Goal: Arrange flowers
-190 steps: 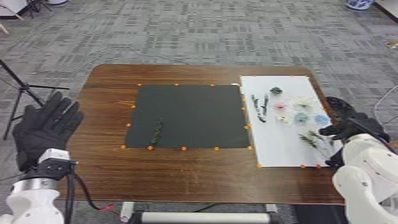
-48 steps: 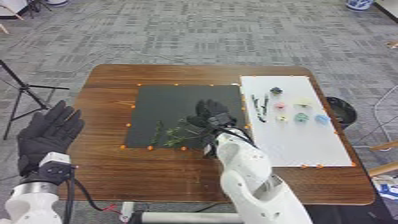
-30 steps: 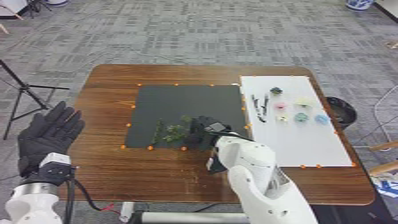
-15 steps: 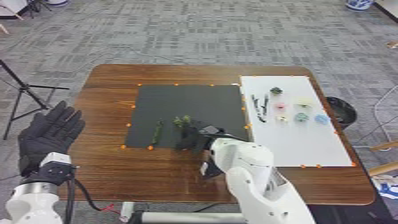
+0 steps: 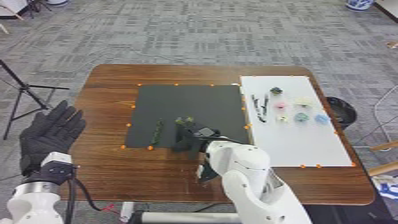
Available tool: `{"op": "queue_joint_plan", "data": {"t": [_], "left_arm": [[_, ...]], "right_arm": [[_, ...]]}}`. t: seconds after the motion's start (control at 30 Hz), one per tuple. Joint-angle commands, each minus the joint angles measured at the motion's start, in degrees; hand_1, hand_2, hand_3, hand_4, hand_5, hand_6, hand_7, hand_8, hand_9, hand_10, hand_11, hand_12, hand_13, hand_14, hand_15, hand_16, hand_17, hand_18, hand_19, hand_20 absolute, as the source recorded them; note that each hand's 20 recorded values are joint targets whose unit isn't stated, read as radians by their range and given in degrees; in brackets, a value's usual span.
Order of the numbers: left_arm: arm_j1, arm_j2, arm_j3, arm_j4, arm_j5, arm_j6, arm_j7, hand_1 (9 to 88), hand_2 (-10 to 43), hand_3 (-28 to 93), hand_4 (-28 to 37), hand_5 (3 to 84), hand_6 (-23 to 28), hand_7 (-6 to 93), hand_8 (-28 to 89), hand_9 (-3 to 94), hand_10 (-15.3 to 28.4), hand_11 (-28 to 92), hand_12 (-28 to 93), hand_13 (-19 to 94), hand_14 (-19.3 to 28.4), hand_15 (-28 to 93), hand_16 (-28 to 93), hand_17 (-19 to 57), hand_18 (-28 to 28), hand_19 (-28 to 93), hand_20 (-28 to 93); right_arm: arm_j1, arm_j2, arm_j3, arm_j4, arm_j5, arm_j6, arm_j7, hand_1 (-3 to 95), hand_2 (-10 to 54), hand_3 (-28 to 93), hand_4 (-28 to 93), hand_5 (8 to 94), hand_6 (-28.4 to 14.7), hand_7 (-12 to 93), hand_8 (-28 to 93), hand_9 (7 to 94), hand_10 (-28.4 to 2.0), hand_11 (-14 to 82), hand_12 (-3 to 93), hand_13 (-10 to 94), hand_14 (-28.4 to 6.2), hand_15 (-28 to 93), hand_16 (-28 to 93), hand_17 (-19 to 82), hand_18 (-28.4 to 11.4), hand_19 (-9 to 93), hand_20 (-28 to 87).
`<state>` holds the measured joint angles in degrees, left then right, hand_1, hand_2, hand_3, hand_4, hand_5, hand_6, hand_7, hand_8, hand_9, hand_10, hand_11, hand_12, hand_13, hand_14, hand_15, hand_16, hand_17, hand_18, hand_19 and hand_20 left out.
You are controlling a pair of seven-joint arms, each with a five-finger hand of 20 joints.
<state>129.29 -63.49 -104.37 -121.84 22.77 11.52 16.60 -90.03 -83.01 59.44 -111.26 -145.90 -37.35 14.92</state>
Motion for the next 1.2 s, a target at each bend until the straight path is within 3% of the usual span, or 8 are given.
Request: {"op": "queue_joint_plan", "data": {"t": [0.03,0.2,0.43,0.5,0.57,0.67,0.9,1.2], "left_arm": [[0.59,-0.07,0.05,-0.1,-0.34,-0.48,-0.02,27.4,19.1,71,-28.3,44.5,9.2,12.0,-10,36.5,15.4,23,8,28,15.4,30,-6,-6.6,15.4,40,9],[0.89,-0.64,-0.14,-0.25,-0.26,-0.99,0.24,27.4,18.9,71,-28.3,44.6,9.2,12.0,-10,36.5,15.3,23,8,28,15.5,30,-6,-6.6,15.4,40,9],[1.04,-0.81,-0.19,-0.4,-0.38,-1.19,0.81,27.4,18.6,71,-28.3,44.6,9.2,12.0,-10,36.5,15.3,23,8,27,15.4,30,-6,-6.6,15.4,40,9],[1.55,-0.76,-0.33,-0.69,-0.44,-0.85,1.03,27.4,18.6,71,-28.3,44.6,9.2,11.9,-10,36.4,15.4,23,8,27,15.4,30,-6,-6.6,15.4,40,9],[1.48,-1.06,-0.29,-0.71,-0.41,-0.93,1.03,27.4,18.6,71,-28.3,44.5,9.2,12.0,-10,36.4,15.3,23,8,27,15.4,30,-6,-6.6,15.4,40,9],[1.71,-1.21,-0.28,-0.88,-0.35,-0.75,1.19,27.4,18.5,71,-28.3,44.6,9.1,12.0,-10,36.4,15.3,23,8,28,15.4,30,-6,-6.6,15.4,40,9],[1.79,-1.13,-0.01,-1.0,-0.4,-0.52,1.57,27.3,18.4,71,-28.3,44.5,9.1,12.0,-10,36.5,15.3,23,9,27,15.5,30,-6,-6.6,15.4,40,9],[1.75,-1.19,0.18,-1.08,-0.22,-0.6,1.32,27.3,18.4,71,-28.3,44.5,9.2,12.0,-10,36.5,15.4,23,8,27,15.5,30,-6,-6.6,15.4,40,9]], "right_arm": [[1.02,0.39,-0.53,-3.25,1.22,-2.22,5.48,32.1,5.5,72,-19,65.4,-2.9,12,-11,58.7,-21.2,17.0,20.0,57,-15.9,72,32,32,-23.9,81,33],[1.09,0.75,1.08,-6.51,5.88,-2.24,8.67,32.0,3.3,70,-19,65.3,-2.5,11,-11,58.1,-21.9,14.4,18.9,57,-15.8,69,31,32,-24.2,80,32],[1.25,2.02,8.58,-9.41,10.09,5.79,10.25,31.4,-2.1,69,-17,65.4,-1.6,10,-11,58.6,-23.2,9.0,15.3,64,-12.5,60,27,36,-24.4,81,29],[3.04,2.44,10.09,-6.55,7.41,9.15,12.63,30.2,-3.5,69,-17,59.3,-4.8,9,-10,59.0,-22.4,9.8,16.2,65,-12.4,59,28,36,-24.7,82,29],[5.27,3.56,10.66,-3.52,6.28,12.81,17.19,30.3,-3.6,68,-18,55.3,-7.2,8,-9,61.2,-20.7,15.1,18.9,63,-13.5,62,30,36,-25.0,83,29],[6.67,5.15,11.29,0.37,-1.95,15.8,17.59,32.1,-3.5,67,-18,58.7,-8.8,8,-8,65.6,-20.2,22.9,21.8,65,-13.7,67,32,37,-25.3,87,30],[7.89,7.91,11.82,4.8,-11.08,14.51,19.48,31.8,-9.5,61,-23,64.9,-9.7,9,-8,66.3,-19.5,42.5,32.6,66,-14.2,74,39,39,-26.7,91,32],[9.4,7.63,11.46,9.94,-11.19,10.54,20.16,32.5,-9.5,57,-25,69.1,-9.4,9,-8,67.9,-19.2,49.4,38.4,69,-13.7,76,43,41,-27.3,93,35]]}}
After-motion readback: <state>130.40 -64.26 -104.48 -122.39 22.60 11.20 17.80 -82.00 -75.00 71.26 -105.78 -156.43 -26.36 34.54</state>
